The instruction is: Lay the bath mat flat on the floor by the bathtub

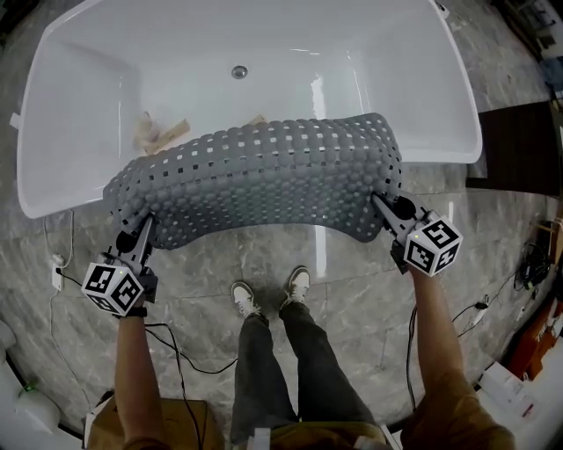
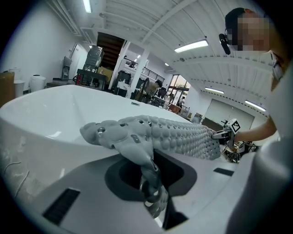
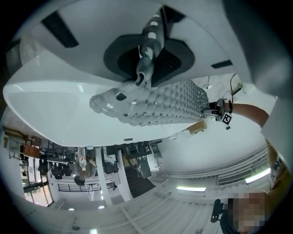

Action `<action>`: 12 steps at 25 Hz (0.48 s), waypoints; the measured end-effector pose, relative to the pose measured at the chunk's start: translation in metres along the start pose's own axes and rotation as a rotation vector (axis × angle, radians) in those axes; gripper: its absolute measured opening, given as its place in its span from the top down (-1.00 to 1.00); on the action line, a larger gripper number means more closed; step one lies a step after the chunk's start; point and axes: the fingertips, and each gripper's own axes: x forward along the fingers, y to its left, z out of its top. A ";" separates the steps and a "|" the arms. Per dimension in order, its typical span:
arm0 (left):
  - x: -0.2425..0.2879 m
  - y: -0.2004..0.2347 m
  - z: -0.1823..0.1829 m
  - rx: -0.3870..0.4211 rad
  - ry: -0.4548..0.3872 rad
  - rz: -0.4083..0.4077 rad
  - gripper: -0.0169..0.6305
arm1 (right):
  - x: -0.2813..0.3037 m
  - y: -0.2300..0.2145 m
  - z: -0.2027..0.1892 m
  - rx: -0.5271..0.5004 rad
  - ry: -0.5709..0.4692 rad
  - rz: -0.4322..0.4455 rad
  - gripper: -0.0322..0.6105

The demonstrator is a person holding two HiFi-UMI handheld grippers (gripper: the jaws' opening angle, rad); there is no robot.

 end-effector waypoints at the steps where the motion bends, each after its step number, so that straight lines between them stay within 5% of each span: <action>1: -0.003 -0.003 0.004 0.004 -0.005 -0.001 0.75 | -0.004 0.003 0.004 -0.001 -0.008 0.000 0.73; 12: -0.080 -0.074 0.022 0.085 -0.037 -0.019 0.76 | -0.072 0.081 0.017 -0.070 -0.051 0.031 0.72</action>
